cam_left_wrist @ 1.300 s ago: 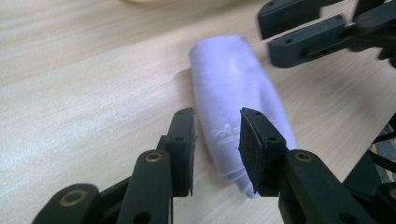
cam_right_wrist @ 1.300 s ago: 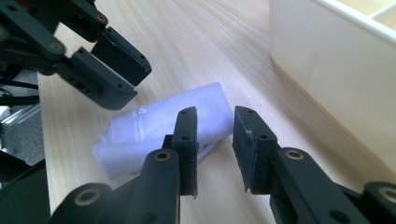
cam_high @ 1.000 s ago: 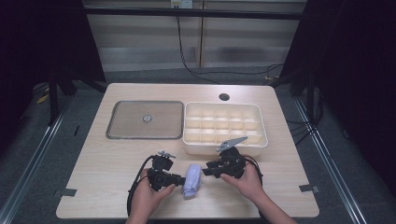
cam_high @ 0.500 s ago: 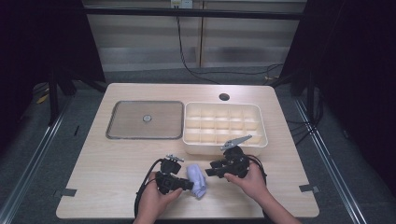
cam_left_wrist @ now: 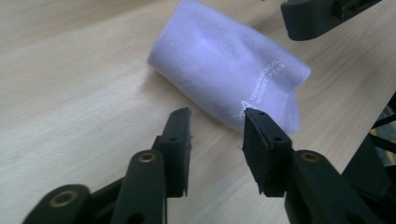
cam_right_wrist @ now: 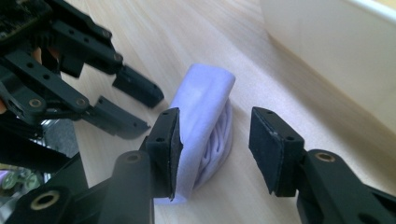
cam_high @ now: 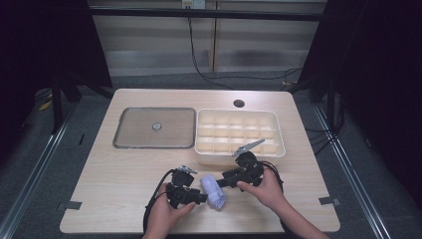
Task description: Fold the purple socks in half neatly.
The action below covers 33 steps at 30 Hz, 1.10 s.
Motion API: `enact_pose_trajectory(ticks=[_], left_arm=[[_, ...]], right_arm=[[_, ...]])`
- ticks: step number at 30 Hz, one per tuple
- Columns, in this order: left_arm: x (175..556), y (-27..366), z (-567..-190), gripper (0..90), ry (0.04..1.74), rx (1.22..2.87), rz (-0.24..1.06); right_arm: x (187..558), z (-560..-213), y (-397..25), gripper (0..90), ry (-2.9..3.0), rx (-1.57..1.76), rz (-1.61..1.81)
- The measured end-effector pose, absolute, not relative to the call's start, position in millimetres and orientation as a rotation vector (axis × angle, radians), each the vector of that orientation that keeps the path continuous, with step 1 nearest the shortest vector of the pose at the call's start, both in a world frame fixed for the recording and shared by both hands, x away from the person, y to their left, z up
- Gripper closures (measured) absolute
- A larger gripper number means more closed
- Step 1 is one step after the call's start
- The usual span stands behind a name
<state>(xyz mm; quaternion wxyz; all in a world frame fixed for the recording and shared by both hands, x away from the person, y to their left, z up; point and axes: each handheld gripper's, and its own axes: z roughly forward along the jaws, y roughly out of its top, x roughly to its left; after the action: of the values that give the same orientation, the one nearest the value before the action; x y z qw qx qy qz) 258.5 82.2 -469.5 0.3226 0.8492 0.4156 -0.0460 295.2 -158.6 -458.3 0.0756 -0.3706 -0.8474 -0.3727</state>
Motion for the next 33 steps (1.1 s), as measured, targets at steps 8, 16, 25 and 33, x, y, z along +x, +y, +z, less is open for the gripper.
enact_pose_trajectory(ticks=[8,16,25,33], left_arm=[[261,97,-474,47.7,1.073,2.242,0.018],[263,103,-484,41.6,1.047,2.262,0.093],[265,108,-487,38.3,1.023,2.265,0.147],[266,111,-490,34.8,0.961,2.289,0.229]], right_arm=[[298,-457,-157,51.2,-2.468,-1.146,-1.057],[303,-469,-152,51.0,-2.424,-1.176,-0.989],[308,-481,-145,52.3,-2.384,-1.199,-0.921],[308,-487,-142,53.2,-2.373,-1.215,-0.870]])
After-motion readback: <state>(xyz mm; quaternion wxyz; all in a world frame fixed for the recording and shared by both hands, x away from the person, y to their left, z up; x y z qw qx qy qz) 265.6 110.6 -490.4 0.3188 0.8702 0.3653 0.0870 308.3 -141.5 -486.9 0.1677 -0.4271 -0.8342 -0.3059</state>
